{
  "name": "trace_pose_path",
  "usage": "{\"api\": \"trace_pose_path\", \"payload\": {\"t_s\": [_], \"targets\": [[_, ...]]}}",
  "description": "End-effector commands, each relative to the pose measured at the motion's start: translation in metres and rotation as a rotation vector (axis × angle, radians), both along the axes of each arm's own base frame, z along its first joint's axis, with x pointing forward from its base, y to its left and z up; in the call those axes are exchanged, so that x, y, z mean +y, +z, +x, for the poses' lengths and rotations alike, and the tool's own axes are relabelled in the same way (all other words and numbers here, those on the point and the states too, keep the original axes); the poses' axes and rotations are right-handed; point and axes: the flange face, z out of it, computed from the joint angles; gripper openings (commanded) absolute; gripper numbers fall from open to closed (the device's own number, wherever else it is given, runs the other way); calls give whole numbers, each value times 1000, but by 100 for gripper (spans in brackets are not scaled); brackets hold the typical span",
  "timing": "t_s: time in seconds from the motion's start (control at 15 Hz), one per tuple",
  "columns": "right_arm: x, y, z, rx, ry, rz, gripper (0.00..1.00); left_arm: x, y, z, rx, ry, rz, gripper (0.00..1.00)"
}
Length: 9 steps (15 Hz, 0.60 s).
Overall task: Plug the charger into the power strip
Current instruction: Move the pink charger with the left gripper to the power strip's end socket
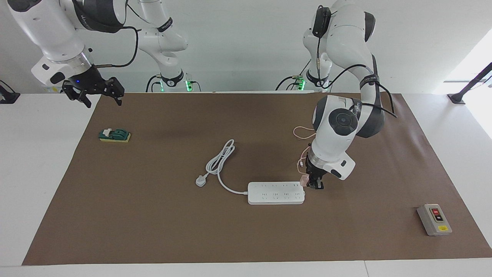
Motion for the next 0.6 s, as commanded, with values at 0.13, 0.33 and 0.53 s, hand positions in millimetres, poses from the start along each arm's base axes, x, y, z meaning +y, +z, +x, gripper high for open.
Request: {"api": "trace_pose_path", "payload": {"t_s": [0.13, 0.33, 0.53], "targets": [[4, 4, -1, -26, -14, -14, 100, -7, -12, -5, -21, 1, 23, 0], [7, 4, -4, -8, -30, 21, 100, -11, -22, -11, -12, -7, 29, 0], [9, 5, -3, -13, -47, 41, 100, -14, -32, -15, -10, -18, 37, 0]]}}
